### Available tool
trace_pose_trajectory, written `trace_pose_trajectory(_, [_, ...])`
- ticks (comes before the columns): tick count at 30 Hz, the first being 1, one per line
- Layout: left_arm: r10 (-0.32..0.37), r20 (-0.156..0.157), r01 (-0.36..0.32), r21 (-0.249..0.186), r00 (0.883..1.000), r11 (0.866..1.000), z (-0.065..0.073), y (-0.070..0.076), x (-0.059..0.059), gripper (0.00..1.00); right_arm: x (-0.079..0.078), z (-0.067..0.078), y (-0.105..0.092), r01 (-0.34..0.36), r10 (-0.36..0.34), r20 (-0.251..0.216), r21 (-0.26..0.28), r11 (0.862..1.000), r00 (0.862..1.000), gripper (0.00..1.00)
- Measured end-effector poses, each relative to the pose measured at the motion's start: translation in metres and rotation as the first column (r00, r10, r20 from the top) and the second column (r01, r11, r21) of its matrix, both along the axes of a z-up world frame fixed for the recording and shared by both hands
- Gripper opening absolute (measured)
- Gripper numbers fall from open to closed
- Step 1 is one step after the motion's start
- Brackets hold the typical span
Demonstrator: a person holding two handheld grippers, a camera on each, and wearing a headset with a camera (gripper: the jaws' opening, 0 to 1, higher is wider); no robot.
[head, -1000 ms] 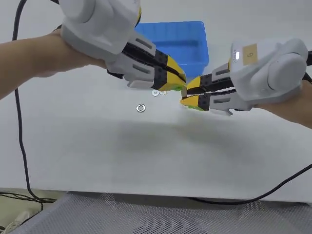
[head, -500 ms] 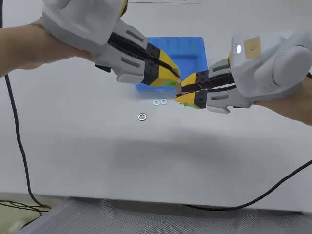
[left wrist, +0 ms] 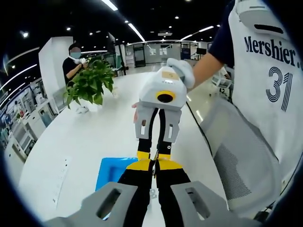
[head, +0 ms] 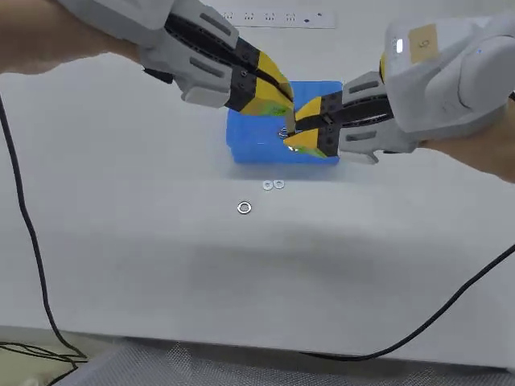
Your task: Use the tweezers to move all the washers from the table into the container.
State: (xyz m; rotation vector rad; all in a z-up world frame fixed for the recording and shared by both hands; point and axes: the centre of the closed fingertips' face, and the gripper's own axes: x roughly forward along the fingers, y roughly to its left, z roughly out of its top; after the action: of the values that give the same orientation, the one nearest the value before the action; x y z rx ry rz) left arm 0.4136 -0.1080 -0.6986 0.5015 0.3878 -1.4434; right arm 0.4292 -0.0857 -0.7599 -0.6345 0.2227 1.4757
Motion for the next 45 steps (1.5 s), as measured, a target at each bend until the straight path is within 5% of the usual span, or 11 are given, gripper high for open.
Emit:
trace_pose_trajectory(11, [-0.006,0.037,0.005,0.016,0.999,1.000,0.006,0.005,0.036,0.06,0.040,0.007,0.005,0.029,-0.030,0.032,0.022,0.999,0.999,0.08])
trace_pose_trajectory(20, [0.010,0.039,-0.011,0.026,0.999,1.000,-0.015,0.008,0.065,0.06,0.065,-0.013,0.009,0.046,-0.046,0.029,0.002,0.999,0.998,0.09])
trace_pose_trajectory(34, [0.043,-0.046,-0.041,0.045,0.998,0.998,-0.071,0.010,0.083,0.07,0.079,-0.071,0.010,0.053,-0.056,-0.042,-0.062,0.997,0.998,0.09])
trace_pose_trajectory(45, [0.053,-0.098,-0.049,0.042,0.994,0.998,-0.089,0.011,0.090,0.07,0.085,-0.091,0.010,0.057,-0.063,-0.079,-0.070,0.996,0.995,0.09])
